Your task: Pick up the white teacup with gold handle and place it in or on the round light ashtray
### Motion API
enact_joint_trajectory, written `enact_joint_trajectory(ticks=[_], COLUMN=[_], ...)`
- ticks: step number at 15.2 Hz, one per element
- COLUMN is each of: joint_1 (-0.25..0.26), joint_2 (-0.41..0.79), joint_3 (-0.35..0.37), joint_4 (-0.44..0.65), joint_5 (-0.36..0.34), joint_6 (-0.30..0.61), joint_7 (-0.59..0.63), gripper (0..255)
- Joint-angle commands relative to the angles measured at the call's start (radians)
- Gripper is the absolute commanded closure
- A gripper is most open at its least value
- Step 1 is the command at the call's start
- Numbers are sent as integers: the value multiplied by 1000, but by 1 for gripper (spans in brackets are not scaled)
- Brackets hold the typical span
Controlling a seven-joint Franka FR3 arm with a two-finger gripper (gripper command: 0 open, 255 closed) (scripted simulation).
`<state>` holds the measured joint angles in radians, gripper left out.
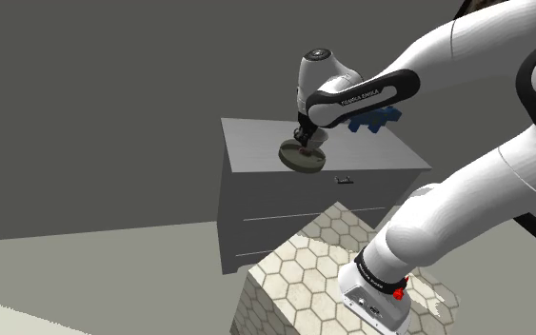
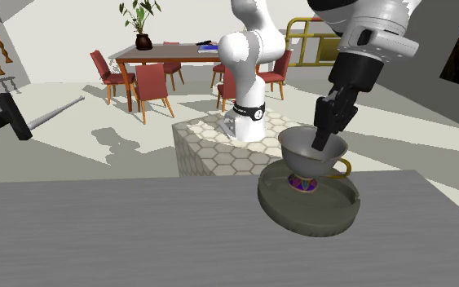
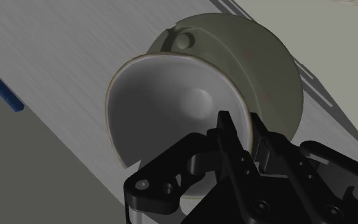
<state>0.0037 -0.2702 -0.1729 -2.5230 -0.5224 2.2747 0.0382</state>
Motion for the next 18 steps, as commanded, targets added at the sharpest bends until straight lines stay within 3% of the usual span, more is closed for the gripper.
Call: enact_joint_trajectory(ticks=[1,6,10,18], joint_1=[0,0,28,27], joint_2=[0,0,-77,-77], joint_3=[0,0,32,32], joint_4=[0,0,55,55], joint_5=[0,0,47,47], joint_6=[0,0,-138,-138], joint_7=[0,0,-21,-21], gripper=[0,0,0,0])
